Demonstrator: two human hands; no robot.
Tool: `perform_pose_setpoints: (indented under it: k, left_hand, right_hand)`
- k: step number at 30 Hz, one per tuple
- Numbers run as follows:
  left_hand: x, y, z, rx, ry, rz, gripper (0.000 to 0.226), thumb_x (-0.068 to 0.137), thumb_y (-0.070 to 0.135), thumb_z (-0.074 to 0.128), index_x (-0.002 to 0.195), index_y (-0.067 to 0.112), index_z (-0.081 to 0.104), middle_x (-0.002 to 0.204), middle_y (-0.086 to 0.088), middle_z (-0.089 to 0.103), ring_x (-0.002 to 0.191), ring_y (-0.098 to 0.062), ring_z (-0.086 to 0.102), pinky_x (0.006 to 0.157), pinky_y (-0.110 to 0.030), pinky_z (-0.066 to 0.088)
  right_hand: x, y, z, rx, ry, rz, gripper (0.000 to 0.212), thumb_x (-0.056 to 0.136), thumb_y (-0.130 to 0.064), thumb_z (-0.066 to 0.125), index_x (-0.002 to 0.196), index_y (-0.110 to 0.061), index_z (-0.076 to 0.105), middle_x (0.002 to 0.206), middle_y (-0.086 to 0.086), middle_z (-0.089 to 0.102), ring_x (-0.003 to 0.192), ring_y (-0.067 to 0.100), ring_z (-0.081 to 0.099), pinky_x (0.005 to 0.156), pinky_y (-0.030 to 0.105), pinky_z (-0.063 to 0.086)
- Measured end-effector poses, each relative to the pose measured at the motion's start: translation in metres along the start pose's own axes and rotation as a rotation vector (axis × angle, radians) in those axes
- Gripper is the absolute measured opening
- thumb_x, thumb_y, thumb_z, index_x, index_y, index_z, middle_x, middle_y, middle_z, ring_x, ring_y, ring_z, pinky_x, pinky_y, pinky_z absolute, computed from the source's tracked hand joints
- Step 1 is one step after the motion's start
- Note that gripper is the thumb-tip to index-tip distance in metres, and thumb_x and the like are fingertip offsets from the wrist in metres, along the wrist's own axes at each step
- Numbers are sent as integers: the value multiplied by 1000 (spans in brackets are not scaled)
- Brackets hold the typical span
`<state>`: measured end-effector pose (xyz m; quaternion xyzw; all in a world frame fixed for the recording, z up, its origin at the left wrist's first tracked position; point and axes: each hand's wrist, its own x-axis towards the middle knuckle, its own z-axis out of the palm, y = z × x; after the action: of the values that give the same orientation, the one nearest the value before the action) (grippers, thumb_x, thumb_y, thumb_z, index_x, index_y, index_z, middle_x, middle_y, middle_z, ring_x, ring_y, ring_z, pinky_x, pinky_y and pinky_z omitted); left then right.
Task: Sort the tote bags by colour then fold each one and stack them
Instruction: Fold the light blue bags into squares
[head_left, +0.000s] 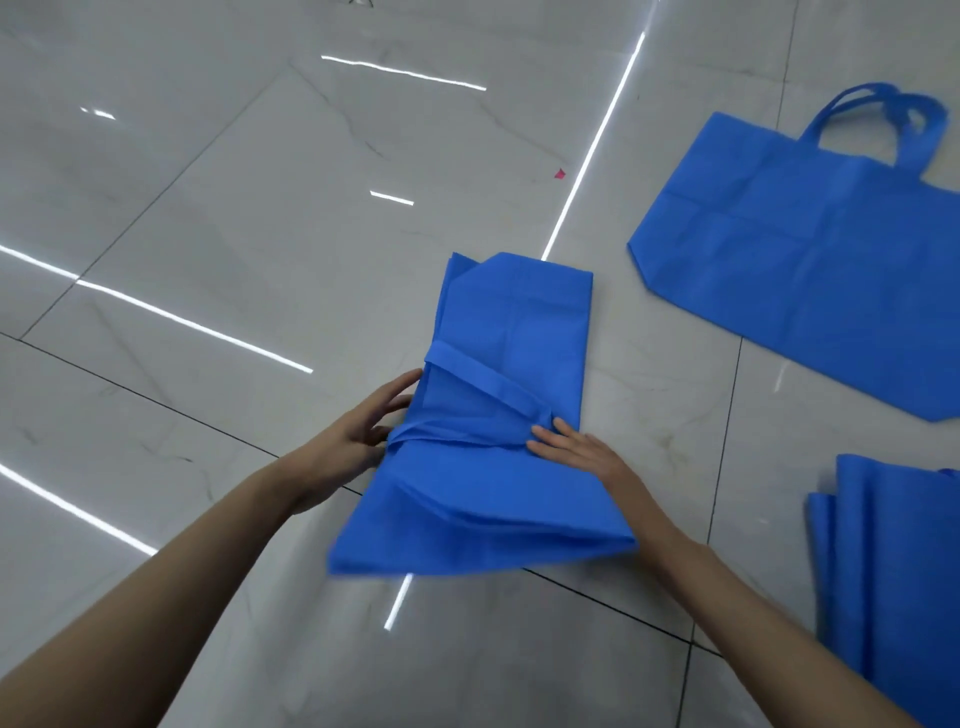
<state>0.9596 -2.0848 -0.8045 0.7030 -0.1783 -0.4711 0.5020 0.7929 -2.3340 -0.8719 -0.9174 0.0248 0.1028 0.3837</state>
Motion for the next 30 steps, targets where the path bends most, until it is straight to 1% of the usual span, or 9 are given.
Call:
perform_pose_setpoints:
  k: [2, 3, 5, 7, 14, 17, 21, 26, 30]
  left_hand:
    - [5, 0, 1, 21, -29, 48, 62, 86, 6, 59, 137, 35, 41, 138, 13, 47, 121, -4, 51, 87, -23, 49]
    - [7, 1, 4, 15, 2, 35, 52, 81, 18, 64, 130, 26, 51, 130, 11, 56, 116, -4, 54, 85, -19, 48]
    - [16, 3, 12, -72, 124, -8, 54, 65, 45, 77, 110, 17, 65, 107, 6, 68, 102, -12, 60, 87, -25, 50]
    - [28, 3, 19, -153, 269, -41, 67, 54, 57, 80, 102, 13, 69, 103, 1, 69, 98, -18, 63, 95, -37, 50]
    - [67, 15, 43, -218, 713, -16, 38, 76, 38, 75, 98, 12, 57, 94, -3, 67, 87, -20, 65, 75, -33, 54]
    - [77, 17, 45, -111, 786, -57, 61, 74, 43, 75, 115, 17, 39, 95, -2, 59, 83, -15, 62, 70, -29, 50]
    - [84, 18, 44, 145, 797, -41, 54, 79, 39, 72, 120, 15, 44, 96, 3, 55, 82, -14, 55, 69, -25, 42]
    - [76, 14, 34, 283, 645, -3, 40, 81, 32, 71, 111, 17, 51, 90, 7, 54, 83, -16, 54, 65, -24, 43]
    - [59, 11, 15, 554, 408, -85, 44, 80, 42, 69, 118, 30, 50, 108, 7, 57, 104, -20, 55, 88, -40, 46]
  right_hand:
    - [1, -4, 4, 152, 115, 140, 36, 97, -58, 26, 119, -40, 49, 121, -28, 50, 123, 2, 46, 101, 12, 27]
    - [1, -15, 2, 234, 250, 202, 24, 100, -46, 37, 99, -33, 58, 91, -27, 57, 93, -3, 58, 82, 9, 37]
    - [5, -31, 0, 451, 464, 342, 39, 95, -39, 49, 60, -24, 38, 47, -18, 34, 47, 1, 37, 48, 15, 29]
    - [10, -44, -2, 560, 620, 448, 51, 91, -41, 55, 56, -21, 25, 42, -12, 23, 43, 5, 24, 43, 19, 20]
    - [55, -49, -18, 404, 875, 733, 53, 90, -53, 53, 57, -15, 32, 54, -2, 41, 53, 18, 39, 49, 31, 27]
    - [69, -46, -20, 277, 861, 861, 40, 91, -54, 48, 84, -14, 49, 77, 1, 56, 75, 27, 54, 61, 31, 33]
    - [71, -47, -21, 37, 756, 882, 40, 94, -47, 47, 115, -14, 41, 95, 9, 65, 89, 33, 61, 64, 32, 34]
    - [68, -41, -24, -421, 836, 358, 56, 85, -33, 61, 134, -12, 43, 129, 16, 50, 112, 33, 50, 89, 42, 42]
    - [62, -32, -15, -560, 524, 77, 51, 91, -42, 34, 133, -21, 52, 145, 8, 43, 131, 32, 40, 107, 50, 30]
